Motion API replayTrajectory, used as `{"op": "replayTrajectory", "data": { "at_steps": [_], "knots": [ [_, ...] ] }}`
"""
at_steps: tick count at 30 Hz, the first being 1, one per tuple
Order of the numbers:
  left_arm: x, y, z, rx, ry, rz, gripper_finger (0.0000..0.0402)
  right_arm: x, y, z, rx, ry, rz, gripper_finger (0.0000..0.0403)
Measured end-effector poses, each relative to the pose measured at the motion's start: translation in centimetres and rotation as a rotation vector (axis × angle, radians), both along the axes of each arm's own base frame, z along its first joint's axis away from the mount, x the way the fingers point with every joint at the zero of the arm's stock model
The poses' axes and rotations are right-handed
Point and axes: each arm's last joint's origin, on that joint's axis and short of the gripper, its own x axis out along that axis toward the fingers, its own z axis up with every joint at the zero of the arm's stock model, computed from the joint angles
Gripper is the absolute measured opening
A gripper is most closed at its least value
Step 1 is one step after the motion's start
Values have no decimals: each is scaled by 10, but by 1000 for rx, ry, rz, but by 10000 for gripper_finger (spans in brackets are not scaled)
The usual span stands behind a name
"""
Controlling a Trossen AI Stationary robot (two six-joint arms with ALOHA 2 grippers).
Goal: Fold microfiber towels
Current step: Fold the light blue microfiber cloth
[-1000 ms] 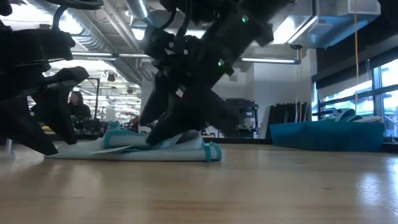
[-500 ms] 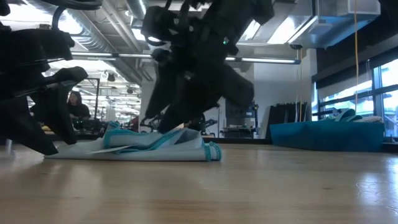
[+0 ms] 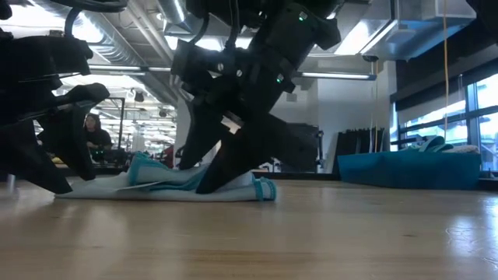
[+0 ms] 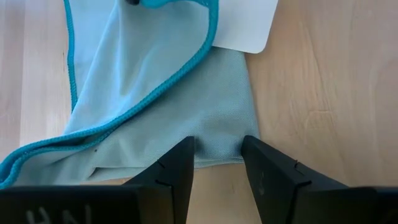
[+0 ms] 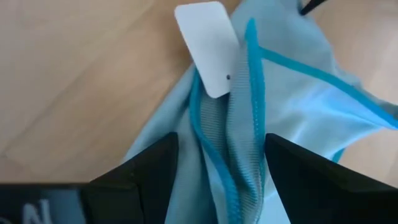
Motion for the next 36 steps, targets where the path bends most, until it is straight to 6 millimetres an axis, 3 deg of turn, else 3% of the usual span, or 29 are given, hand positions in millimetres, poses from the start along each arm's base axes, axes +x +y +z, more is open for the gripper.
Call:
{"op": "replayTrajectory", "data": {
  "at_steps": [19, 36],
  "knots": [
    [0, 0, 0, -2, -3, 1, 135, 8, -5, 12, -33, -50, 8, 242],
    [0, 0, 0, -5, -5, 5, 135, 11, -7, 20, 67, -19, -14, 242]
  ]
}}
